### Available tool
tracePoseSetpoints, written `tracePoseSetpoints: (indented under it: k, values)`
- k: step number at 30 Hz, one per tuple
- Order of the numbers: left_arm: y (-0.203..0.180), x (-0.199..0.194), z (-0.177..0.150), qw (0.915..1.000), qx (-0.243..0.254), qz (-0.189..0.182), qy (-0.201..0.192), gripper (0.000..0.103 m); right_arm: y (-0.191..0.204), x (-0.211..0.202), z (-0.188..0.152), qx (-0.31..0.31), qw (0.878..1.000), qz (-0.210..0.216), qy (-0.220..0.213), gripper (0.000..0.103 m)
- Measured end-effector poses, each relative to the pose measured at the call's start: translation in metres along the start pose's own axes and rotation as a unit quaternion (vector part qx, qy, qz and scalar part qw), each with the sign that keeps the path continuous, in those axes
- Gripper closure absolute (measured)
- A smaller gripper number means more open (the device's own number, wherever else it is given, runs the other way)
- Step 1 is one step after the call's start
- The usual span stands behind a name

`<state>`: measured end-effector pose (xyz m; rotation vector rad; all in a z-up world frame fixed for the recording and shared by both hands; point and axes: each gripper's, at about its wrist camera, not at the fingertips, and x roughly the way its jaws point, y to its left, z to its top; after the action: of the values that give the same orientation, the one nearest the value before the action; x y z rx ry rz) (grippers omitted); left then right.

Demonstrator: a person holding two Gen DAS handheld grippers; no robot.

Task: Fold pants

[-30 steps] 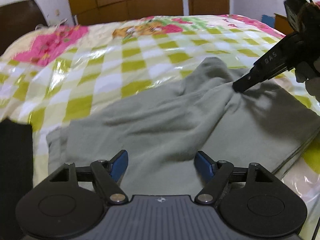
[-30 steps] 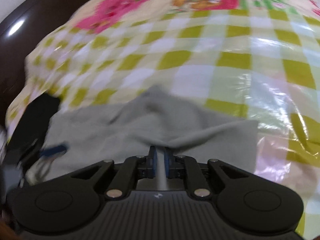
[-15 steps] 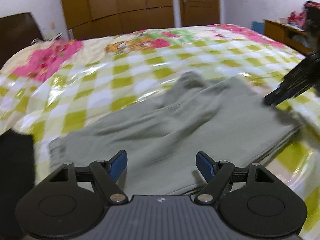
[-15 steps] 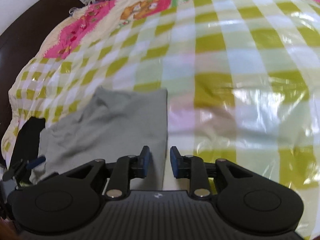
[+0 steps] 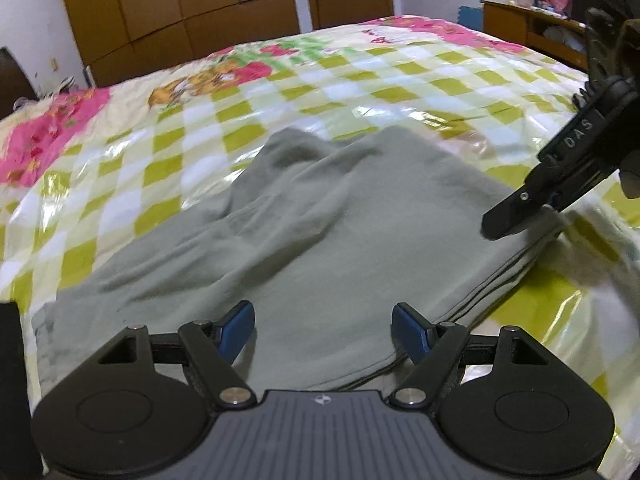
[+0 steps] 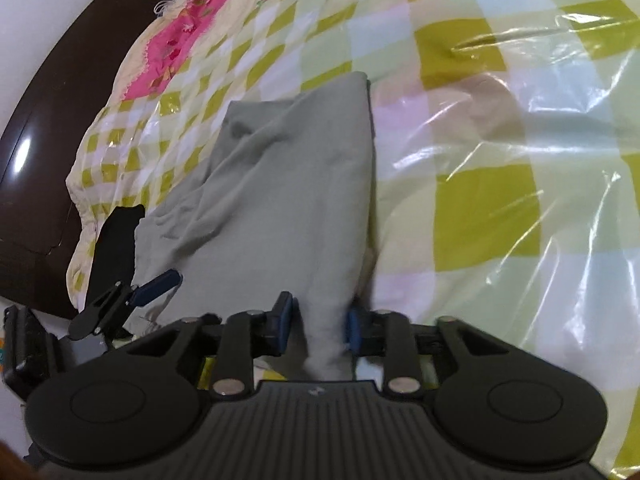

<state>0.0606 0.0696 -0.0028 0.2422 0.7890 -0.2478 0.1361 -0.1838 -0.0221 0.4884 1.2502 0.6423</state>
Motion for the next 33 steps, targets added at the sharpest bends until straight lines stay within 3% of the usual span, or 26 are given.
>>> tracePoseSetpoints:
  k: [7,10,15,20,23,27,33]
  values:
    - [-0.027,0.019,0.045,0.9978,0.015,-0.048,-0.043,0.016,0.001,-0.023,-0.023,-0.028,1.000,0.006,0.001,0.079]
    - [-0.042,0.046,0.067,0.9968,0.016,-0.068,-0.038,0.016,-0.002,-0.020,-0.026,-0.027,1.000,0.008,0.001,0.084]
    - [-0.056,0.088,0.075,0.9986,0.030,-0.043,-0.006,0.015,-0.001,-0.024,-0.030,-0.035,0.999,0.017,0.013,0.083]
    - [-0.044,0.092,0.082,0.9993,-0.003,-0.030,-0.021,0.015,0.008,-0.036,-0.051,-0.070,0.997,0.011,0.040,0.082]
    - [-0.034,0.092,0.087,0.9991,-0.023,-0.018,-0.031,0.015,0.011,-0.050,-0.052,-0.078,0.997,0.000,0.024,0.081]
    - [-0.017,0.080,0.087,0.9977,-0.048,-0.002,-0.048,0.015,0.008,-0.069,-0.038,-0.077,0.996,-0.022,-0.027,0.081]
    - [-0.009,0.040,0.053,0.9978,-0.043,-0.017,-0.046,0.015,-0.001,-0.053,0.000,-0.060,0.994,-0.052,-0.081,0.075]
